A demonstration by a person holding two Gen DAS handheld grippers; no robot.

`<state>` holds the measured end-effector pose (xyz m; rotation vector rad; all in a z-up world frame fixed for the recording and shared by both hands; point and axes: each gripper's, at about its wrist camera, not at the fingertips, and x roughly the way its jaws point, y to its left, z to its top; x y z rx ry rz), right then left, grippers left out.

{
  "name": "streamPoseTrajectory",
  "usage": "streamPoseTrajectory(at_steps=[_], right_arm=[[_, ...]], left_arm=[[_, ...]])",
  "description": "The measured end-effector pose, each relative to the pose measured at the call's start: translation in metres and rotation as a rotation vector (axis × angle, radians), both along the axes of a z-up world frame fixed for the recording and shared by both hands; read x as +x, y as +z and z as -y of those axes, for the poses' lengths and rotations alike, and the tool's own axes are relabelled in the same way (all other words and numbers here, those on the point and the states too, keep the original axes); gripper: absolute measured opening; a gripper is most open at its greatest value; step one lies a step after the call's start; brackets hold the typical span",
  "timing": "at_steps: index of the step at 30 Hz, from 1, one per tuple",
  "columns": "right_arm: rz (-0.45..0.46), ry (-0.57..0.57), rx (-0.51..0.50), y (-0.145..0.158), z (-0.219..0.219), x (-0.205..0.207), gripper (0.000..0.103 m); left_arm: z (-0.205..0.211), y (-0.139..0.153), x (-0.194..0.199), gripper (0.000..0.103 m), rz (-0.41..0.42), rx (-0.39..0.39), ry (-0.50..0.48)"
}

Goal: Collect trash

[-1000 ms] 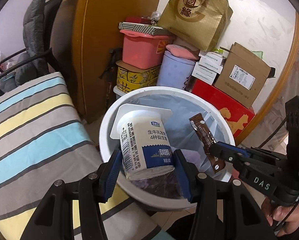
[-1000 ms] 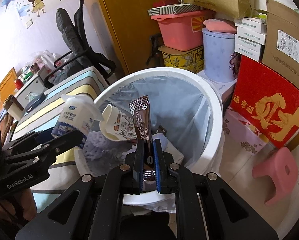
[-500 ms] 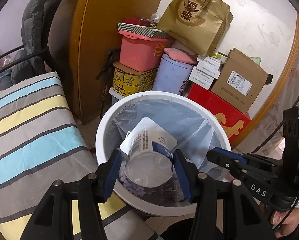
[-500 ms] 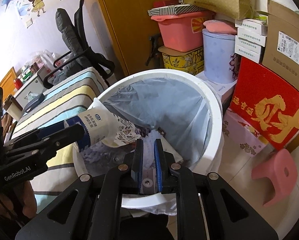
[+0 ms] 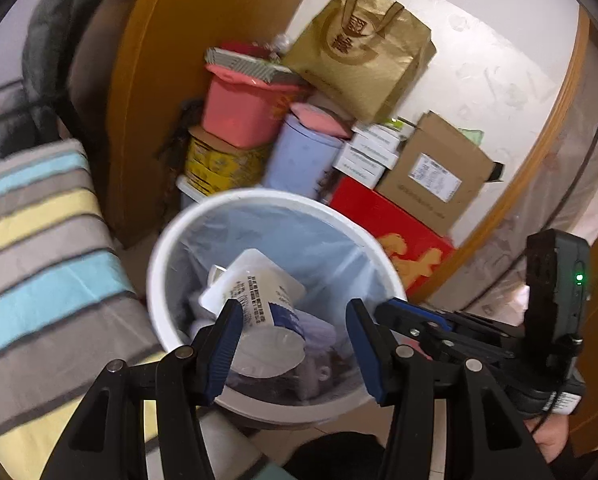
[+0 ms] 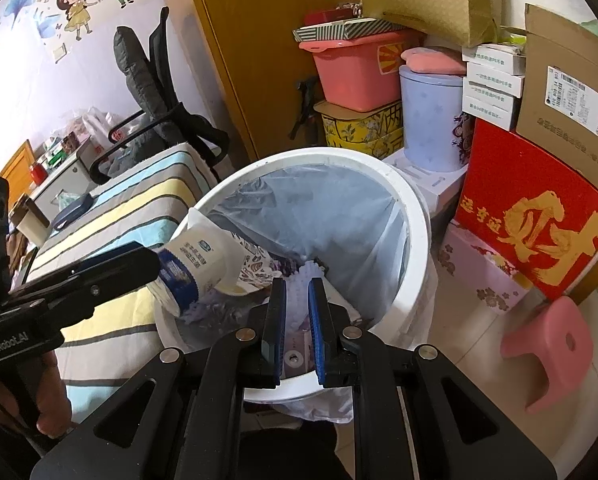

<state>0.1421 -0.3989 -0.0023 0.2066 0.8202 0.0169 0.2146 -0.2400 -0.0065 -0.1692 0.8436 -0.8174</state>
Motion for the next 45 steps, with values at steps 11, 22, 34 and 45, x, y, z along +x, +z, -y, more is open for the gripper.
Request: streamPoseTrajectory(at_steps=[11, 22, 34, 45], right_arm=[[0.023, -0.015, 0.002, 0.008, 0.005, -0.014, 0.014], [0.065, 0.054, 0.018, 0.017, -0.02, -0.031, 0.024], [0.107, 0.193, -0.006, 0.024, -0.064, -0.056, 0.049], [0.129, 0.285, -0.014, 0.028, -0.091, -0.078, 0.049]], left_arm=[[-0.004, 0.012, -0.011, 0.053, 0.027, 0.01, 0.019], [-0.047, 0.018, -0.038, 0.053, 0.08, 0.103, 0.161], [-0.105, 0.017, -0.097, 0.055, 0.123, 0.198, 0.309], [-0.145, 0.02, -0.146, 0.055, 0.159, 0.254, 0.435]])
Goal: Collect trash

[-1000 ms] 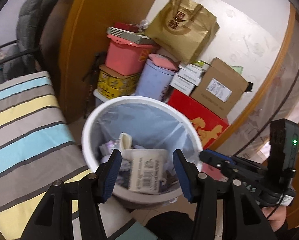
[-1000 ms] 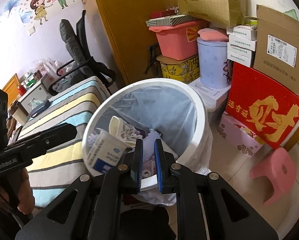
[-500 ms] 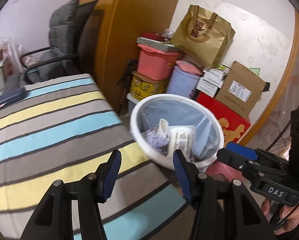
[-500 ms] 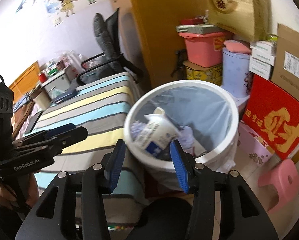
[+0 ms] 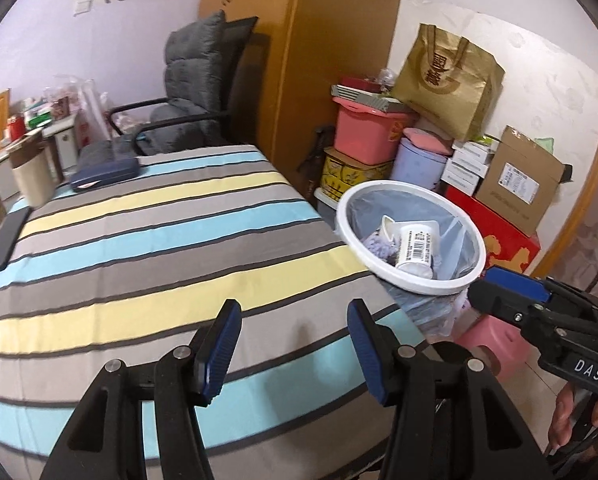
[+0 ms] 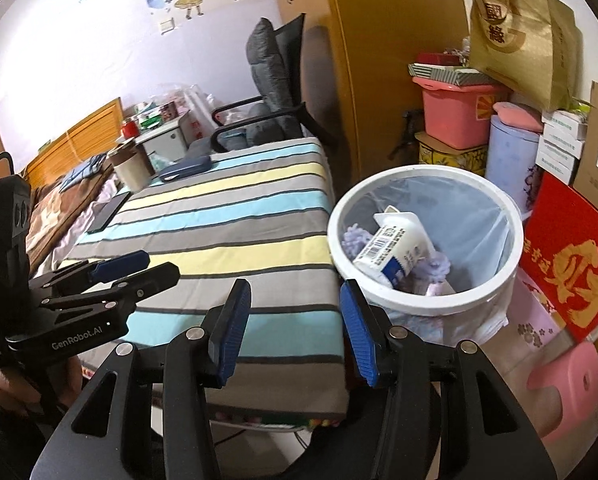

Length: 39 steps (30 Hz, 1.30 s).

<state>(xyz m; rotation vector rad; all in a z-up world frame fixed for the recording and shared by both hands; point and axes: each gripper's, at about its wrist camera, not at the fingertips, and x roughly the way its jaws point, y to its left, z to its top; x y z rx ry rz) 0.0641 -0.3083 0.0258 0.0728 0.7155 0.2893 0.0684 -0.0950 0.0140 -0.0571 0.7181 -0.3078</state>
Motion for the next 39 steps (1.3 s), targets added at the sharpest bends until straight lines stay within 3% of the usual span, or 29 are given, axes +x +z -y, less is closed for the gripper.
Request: streamPoseTrajectory(at_steps=[15, 39], right_arm=[[0.01, 0.038, -0.008, 0.001, -0.016, -0.022, 0.049], [0.0, 0.037, 0.001, -0.005, -0.016, -0.019, 0.049]], left_arm=[[-0.031, 0.002, -0.04, 0.055, 0.017, 0.0, 0.095], [-0.03, -0.008, -0.038, 0.055, -0.014, 0.017, 0.113]])
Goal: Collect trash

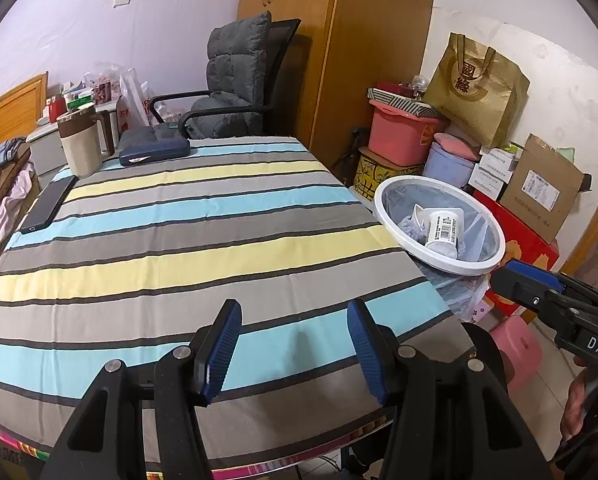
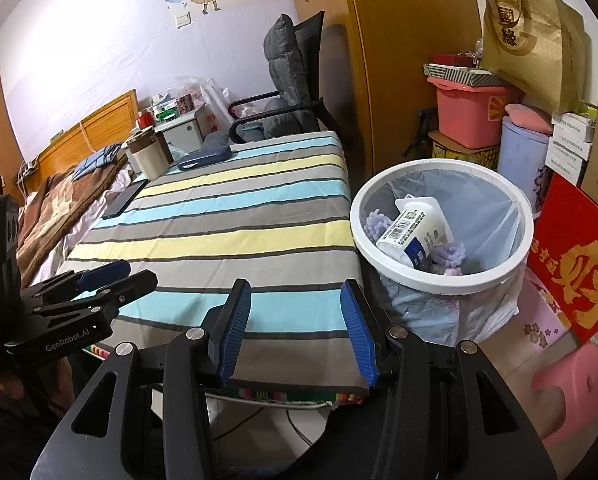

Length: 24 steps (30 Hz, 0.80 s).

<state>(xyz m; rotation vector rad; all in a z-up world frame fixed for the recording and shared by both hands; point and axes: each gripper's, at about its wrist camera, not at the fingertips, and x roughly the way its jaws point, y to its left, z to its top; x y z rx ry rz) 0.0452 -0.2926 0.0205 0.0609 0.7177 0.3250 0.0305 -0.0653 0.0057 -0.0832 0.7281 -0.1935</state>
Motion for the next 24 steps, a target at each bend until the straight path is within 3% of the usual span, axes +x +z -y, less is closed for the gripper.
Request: streamPoseTrajectory(at_steps=[24], right_arm=[[-0.002, 0.004, 0.001, -0.0007, -0.0005, 0.0007, 0.049]], left_arm=[[-0.0025, -0.0002, -0.0011, 0.055, 0.002, -0.003, 0.006]])
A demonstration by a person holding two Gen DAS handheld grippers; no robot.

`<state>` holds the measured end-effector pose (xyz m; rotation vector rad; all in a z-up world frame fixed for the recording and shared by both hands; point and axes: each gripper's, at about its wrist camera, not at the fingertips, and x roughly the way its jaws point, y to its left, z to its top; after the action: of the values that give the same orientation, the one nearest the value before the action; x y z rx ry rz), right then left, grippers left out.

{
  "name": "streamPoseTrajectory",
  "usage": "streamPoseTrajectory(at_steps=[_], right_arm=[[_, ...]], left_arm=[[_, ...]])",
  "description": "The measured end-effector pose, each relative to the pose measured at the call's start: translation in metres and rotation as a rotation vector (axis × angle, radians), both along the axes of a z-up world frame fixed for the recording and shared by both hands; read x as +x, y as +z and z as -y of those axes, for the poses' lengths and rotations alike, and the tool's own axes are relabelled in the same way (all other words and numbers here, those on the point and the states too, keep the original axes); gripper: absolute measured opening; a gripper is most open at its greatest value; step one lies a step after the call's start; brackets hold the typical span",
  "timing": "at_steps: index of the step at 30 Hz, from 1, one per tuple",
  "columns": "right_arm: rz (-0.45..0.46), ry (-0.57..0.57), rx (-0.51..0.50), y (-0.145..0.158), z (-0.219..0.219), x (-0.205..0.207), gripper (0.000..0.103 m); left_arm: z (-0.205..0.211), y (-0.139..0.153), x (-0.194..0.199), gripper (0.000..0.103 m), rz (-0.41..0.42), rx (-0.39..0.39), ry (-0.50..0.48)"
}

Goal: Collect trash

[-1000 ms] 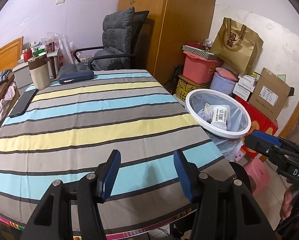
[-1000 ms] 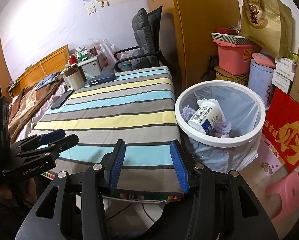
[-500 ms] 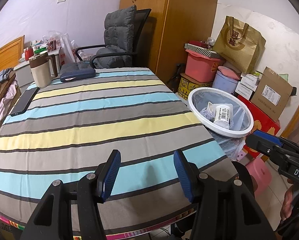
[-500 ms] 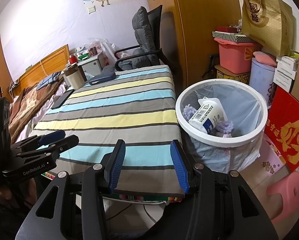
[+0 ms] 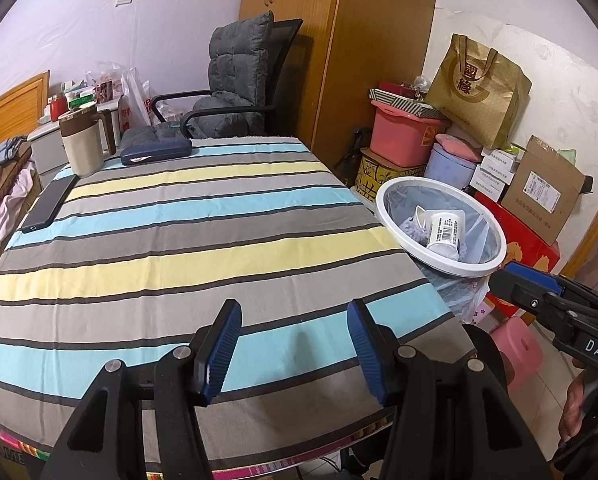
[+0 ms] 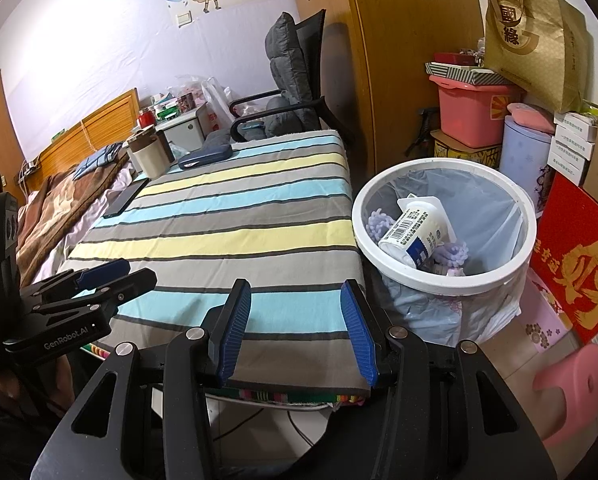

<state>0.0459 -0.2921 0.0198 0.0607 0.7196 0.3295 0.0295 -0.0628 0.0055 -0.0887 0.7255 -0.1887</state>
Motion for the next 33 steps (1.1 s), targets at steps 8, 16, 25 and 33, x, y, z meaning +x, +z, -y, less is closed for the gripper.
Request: streamPoseTrajectory(at_steps=[8, 16, 25, 33], right_arm=[[0.0, -0.001, 0.0, 0.0, -0.0002, -0.0001, 0.049], [-0.004, 0.0, 0.0, -0.0005, -0.0002, 0.0003, 0.049], [-0.006, 0.002, 0.001, -0.0013, -0.0006, 0.0005, 0.049], [-0.007, 0.002, 0.0, -0.0018, -0.0016, 0.0002, 0.049]], left_arm=[[0.0004, -0.0002, -0.001, 0.055, -0.003, -0.003, 0.006], [-0.0004, -0.001, -0.0006, 0.055, -0.011, -0.005, 0.012], [0.0031, -0.0014, 0.0002, 0.055, -0.017, 0.02, 0.028], [0.0044, -0.0009, -0.0016, 0.055, -0.011, 0.043, 0.042]])
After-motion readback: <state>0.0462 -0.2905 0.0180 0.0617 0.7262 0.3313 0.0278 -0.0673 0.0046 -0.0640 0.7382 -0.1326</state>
